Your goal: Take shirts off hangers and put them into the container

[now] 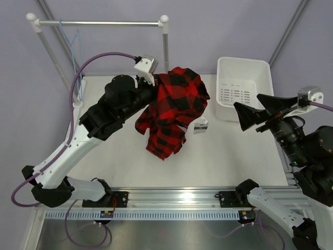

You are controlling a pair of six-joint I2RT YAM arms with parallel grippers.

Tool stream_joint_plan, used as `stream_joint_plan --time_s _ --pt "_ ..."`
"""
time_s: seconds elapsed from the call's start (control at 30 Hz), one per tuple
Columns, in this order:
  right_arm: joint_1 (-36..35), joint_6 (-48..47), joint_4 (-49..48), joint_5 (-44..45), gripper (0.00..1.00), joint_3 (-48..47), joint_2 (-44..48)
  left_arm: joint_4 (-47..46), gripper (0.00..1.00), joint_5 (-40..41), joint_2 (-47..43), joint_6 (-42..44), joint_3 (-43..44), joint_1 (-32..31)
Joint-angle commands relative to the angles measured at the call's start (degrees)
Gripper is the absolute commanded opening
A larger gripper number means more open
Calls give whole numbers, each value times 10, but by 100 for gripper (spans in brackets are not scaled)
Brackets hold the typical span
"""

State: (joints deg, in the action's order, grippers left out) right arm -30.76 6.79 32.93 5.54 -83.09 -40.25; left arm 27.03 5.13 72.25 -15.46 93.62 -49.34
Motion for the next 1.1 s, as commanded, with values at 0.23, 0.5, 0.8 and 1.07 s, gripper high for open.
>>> stream_joint_plan --time_s 0.23,0.5,0.8,1.07 --pt "-3 -8 11 -245 100 34 -27 73 0 38 88 -22 112 3" --pt "-3 -42 7 -309 100 59 -28 125 0 -13 169 -88 229 6" --pt "-2 -34 21 -358 99 48 -55 111 0 -76 199 -156 273 6" --pt "-3 -43 -12 -361 100 46 -94 7 0 -201 177 -223 197 5"
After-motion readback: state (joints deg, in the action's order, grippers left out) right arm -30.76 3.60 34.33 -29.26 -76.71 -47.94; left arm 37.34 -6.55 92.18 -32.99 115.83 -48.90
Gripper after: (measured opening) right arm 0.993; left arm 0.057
